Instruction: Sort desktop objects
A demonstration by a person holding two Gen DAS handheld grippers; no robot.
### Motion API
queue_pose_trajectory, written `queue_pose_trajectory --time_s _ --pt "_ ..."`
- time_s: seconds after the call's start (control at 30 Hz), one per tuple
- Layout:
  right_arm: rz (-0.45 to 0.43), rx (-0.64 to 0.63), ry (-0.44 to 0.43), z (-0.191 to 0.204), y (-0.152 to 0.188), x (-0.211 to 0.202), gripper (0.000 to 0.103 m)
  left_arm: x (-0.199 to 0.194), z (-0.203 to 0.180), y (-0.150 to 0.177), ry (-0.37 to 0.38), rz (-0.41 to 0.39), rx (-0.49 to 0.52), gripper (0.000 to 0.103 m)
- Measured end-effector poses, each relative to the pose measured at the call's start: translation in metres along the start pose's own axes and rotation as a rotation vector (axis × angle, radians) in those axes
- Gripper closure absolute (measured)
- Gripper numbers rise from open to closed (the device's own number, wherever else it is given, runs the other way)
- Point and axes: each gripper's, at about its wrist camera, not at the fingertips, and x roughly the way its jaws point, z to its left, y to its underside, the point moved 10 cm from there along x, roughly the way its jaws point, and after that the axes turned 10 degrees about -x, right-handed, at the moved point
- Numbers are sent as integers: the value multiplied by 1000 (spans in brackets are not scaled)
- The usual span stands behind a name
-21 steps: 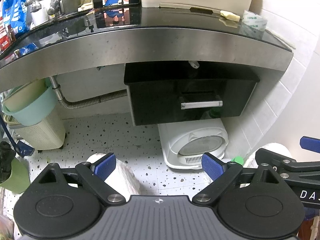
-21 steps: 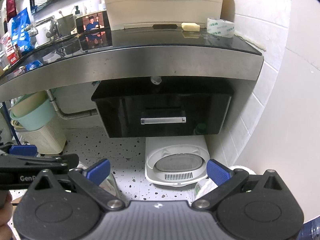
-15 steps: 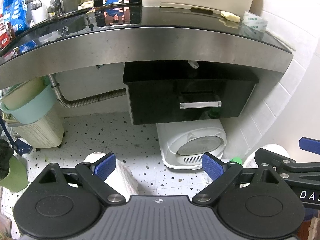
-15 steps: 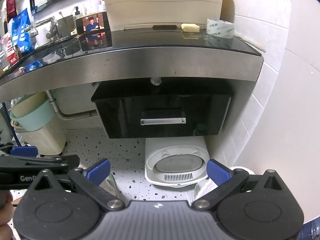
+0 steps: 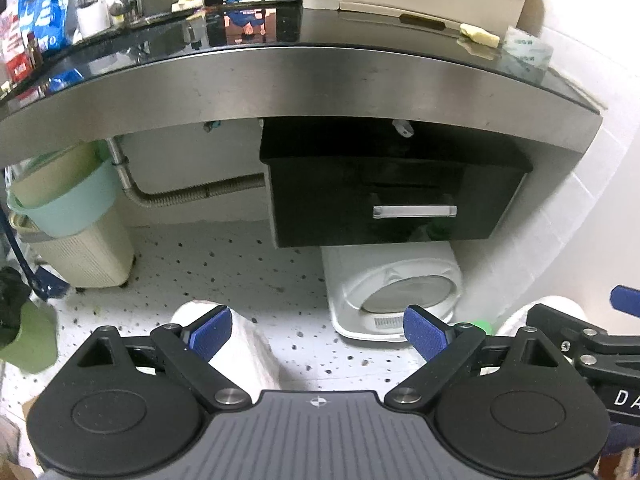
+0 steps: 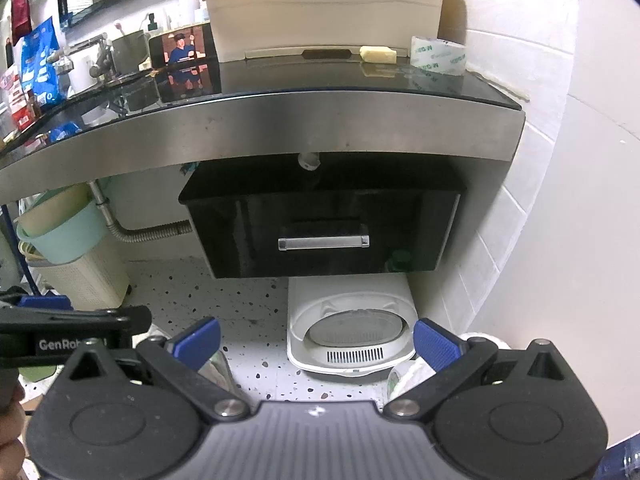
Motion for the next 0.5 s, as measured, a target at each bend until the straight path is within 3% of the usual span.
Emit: queue_pose_trajectory --time_s 0.27,0.5 --pt "-9 1 0 -1 2 4 0 -3 0 1 -26 -54 20 10" --pt "-19 -19 7 1 3 8 0 3 0 4 -15 -49 28 10"
